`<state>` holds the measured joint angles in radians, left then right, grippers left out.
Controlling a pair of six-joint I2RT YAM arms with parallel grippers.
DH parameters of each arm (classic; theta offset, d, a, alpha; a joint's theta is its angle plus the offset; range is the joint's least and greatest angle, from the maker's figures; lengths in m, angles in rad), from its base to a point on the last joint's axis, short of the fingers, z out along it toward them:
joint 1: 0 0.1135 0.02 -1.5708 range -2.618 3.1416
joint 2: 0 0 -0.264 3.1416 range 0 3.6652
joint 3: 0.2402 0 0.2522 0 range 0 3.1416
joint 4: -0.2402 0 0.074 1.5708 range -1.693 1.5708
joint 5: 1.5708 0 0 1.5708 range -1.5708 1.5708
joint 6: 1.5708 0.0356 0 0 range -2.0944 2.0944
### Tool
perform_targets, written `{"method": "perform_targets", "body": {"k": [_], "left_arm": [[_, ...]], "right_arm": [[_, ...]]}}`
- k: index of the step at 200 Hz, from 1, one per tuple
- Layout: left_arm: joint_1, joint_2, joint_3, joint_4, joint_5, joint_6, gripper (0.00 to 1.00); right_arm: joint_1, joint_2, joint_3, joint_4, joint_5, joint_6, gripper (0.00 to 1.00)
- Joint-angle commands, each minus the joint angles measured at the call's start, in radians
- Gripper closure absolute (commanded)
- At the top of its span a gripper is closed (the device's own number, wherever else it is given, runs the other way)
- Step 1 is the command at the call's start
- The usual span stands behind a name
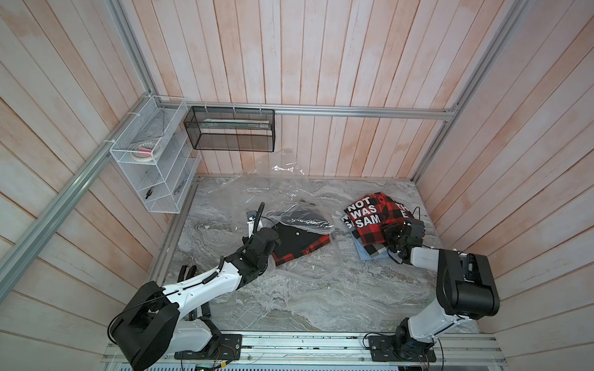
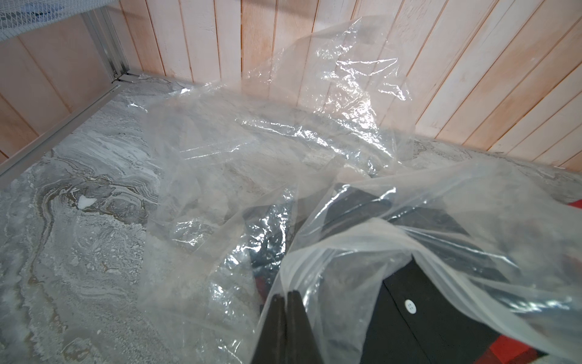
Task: Take the shirt out of the vacuum bag
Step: Place the shirt at the center of the board.
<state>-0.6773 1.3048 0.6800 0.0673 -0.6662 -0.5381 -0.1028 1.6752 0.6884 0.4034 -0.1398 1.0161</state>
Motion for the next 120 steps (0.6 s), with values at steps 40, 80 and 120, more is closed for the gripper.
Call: {"method": "perform_targets", "body": {"k": [40,80,120], "left_arm": [[0.01,0.02,0.052,-0.008,0.005,0.006,1.0],[0.008,0.03,0.077,-0.019,0.048,-0.021,1.0],[-0.008,0.039,0.108,-0.038,0.062,-0.034,1.0]], "right_arm": [[0.032,-0.134,0.007,-0.075,0.066,-0.108,0.34],[0.051,-0.342,-0.033,-0.158,0.153,-0.168,0.3],[0.051,-0.455,-0.085,-0.206,0.144,-0.172,0.28]]}}
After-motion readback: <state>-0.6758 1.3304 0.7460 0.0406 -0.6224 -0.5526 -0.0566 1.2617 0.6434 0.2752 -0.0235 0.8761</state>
